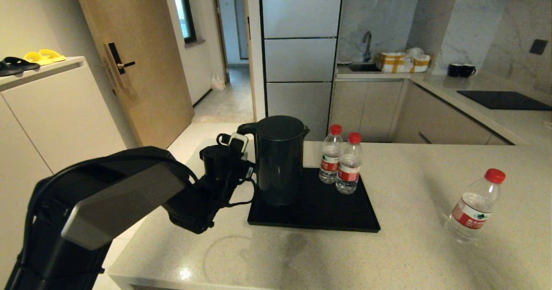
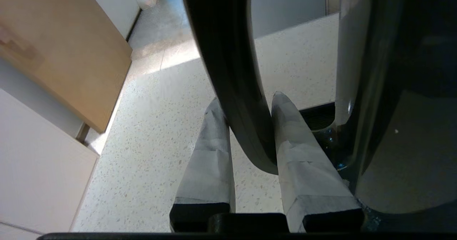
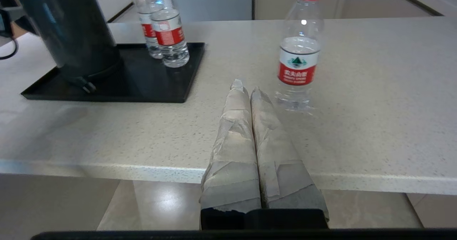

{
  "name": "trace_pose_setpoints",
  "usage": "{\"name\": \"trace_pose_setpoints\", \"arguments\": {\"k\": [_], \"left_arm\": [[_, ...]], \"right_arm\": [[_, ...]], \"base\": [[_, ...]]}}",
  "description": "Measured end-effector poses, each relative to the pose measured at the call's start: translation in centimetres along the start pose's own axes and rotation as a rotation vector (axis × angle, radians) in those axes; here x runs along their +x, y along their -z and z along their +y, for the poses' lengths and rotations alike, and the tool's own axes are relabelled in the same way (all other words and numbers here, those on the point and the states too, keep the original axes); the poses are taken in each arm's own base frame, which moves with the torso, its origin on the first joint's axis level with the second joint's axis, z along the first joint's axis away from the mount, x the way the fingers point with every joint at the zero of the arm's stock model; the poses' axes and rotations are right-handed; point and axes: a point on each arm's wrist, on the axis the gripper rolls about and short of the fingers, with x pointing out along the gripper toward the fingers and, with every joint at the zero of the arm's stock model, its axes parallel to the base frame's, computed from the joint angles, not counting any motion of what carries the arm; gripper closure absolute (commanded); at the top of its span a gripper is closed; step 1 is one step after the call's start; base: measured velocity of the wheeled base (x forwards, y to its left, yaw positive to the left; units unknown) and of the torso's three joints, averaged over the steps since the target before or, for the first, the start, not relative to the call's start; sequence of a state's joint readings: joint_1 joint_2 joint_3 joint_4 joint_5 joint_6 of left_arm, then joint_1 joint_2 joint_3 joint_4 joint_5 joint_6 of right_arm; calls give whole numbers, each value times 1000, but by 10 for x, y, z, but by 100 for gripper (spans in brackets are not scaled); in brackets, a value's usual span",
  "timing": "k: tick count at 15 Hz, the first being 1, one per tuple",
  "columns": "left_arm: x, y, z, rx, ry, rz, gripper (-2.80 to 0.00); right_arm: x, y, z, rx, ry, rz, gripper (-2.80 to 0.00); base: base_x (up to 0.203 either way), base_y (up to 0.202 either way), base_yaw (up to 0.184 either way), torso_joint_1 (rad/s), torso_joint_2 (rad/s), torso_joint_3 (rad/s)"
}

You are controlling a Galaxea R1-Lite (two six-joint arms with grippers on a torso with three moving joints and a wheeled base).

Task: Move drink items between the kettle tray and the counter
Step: Return the kettle to its original position

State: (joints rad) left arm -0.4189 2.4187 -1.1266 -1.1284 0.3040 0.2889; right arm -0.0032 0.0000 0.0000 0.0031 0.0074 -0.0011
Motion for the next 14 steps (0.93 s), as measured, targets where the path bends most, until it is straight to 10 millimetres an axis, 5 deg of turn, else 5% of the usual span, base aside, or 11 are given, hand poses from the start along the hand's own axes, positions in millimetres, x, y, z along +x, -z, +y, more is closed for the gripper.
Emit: {"name": "trace_pose_setpoints", "arguments": {"k": [2,3,14], "left_arm": [[0,3,0,-7,6,25,0],[1,3,0,-10,5,30,-280],[4,2,-3,-29,-1,10,-280]], "right_arm": [[0,0,0,0,0,0,0],[0,0,0,0,0,0,0],[0,0,0,0,-1,0,0]], "base": [[0,0,0,0,0,0],[0,0,0,0,0,0],[0,0,0,0,0,0]]}}
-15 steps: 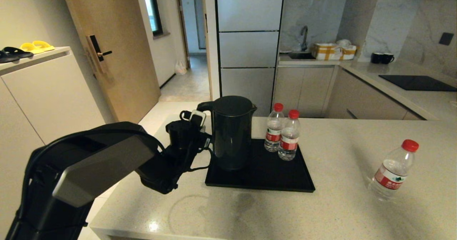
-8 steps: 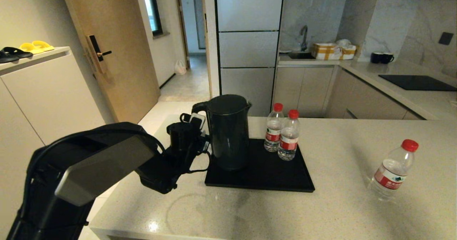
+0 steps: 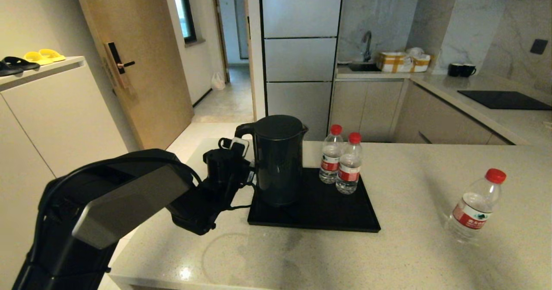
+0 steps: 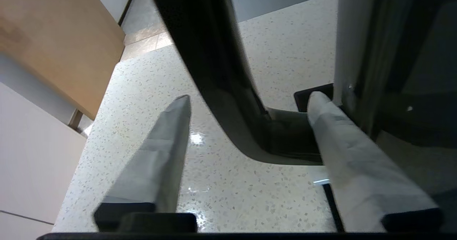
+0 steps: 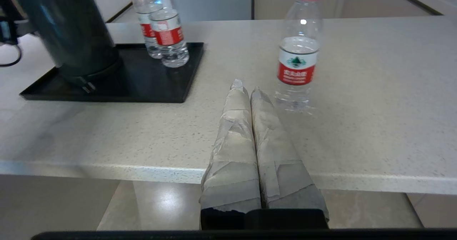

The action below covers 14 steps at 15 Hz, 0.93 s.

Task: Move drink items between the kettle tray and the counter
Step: Return the kettle to its original position

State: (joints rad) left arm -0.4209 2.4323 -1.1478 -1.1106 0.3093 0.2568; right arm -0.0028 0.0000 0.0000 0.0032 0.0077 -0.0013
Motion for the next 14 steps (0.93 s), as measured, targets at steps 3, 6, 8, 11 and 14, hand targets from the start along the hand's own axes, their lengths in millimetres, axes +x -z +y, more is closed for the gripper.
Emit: {"name": "trace_pose_setpoints", "arguments": {"k": [3,6,8,11,14], "left_arm": [[0,-3,-1,-3,-5,-11,-280],[-1,-4,-2,-2,-7,-13,-280],[-2,-5,-3,0,-5,-14,-280],[-3,-6,-3,0,-7,-17,-280],[-3,-11,-2,-3,-24,-23,-280]], "right_arm": [[0,0,0,0,1,0,0],[0,0,0,0,1,0,0],[0,0,0,0,1,0,0],[0,0,0,0,0,0,0],[0,0,0,0,0,0,0]], "base": [[0,0,0,0,0,0],[0,0,0,0,0,0],[0,0,0,0,0,0],[0,0,0,0,0,0],[0,0,0,0,0,0]]}}
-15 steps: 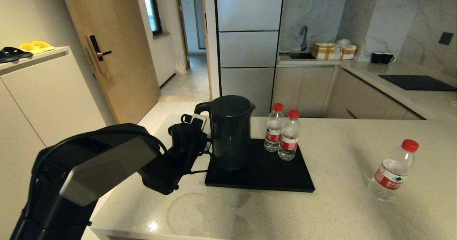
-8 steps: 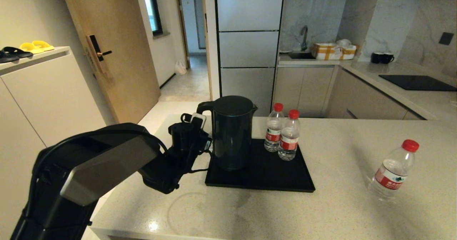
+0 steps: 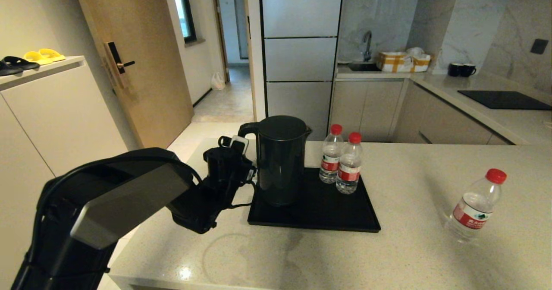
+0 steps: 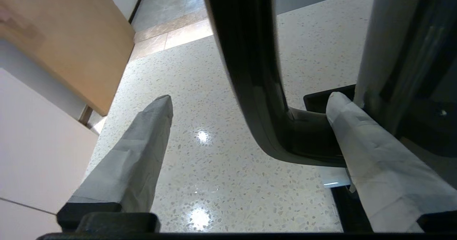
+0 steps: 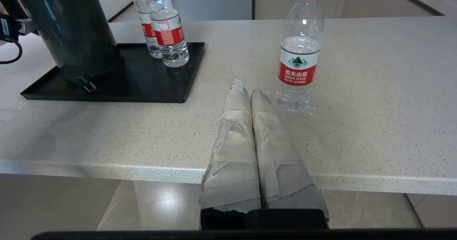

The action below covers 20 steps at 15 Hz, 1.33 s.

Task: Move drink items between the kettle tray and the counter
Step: Return the kettle to its original position, then return the bottled water to its original position

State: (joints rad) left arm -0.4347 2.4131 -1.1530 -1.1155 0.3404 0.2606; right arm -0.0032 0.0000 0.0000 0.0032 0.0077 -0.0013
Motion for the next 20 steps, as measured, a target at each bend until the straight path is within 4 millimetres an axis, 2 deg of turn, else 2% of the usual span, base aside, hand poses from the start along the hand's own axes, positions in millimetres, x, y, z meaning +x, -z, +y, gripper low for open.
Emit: {"name": "trace_pose_setpoints", "arguments": {"k": [7,12,16,20], "left_arm": [[-13,-27,12,-38,-36,-65,-280],[-26,-35,19,-61,-38,-67,-280],[-46,-41,28,-83,-36,-56,-280],[-77,-60,41,-116,-56,-69,-280]], "right_arm": [[0,0,0,0,0,0,0],[0,0,0,0,0,0,0],[0,0,0,0,0,0,0],[0,0,0,0,0,0,0]], "base": [[0,0,0,0,0,0],[0,0,0,0,0,0],[0,0,0,0,0,0],[0,0,0,0,0,0]]}}
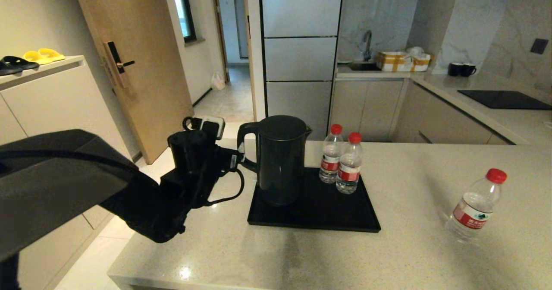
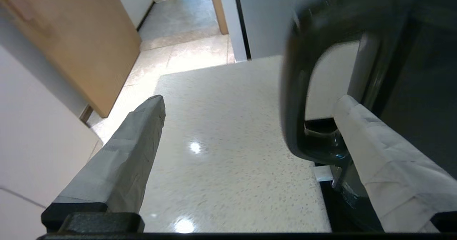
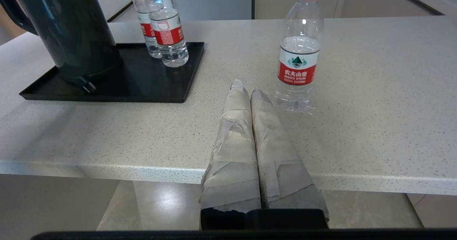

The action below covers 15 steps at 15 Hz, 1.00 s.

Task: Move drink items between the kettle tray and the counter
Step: Return the bottled water to its original position

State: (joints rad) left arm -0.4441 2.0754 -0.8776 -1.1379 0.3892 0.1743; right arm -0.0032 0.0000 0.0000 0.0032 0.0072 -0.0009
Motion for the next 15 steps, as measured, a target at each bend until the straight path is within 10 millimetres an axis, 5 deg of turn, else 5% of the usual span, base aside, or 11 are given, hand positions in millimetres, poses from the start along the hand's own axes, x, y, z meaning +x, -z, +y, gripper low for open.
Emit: {"name": "trace_pose_setpoints", "arguments": {"k": [8,9,15], "left_arm": [[-124,-64,18,-93,3,-23,-280],[-139,-68,26,-104,-8,-21,0],[-240,-81,101,-148,-116,36,0]], "right_arm": [[0,0,0,0,0,0,0],[0,0,0,-1,0,0,0],[0,0,0,0,0,0,0]], "base": [[0,0,0,0,0,0],[0,0,0,0,0,0],[0,0,0,0,0,0]]}}
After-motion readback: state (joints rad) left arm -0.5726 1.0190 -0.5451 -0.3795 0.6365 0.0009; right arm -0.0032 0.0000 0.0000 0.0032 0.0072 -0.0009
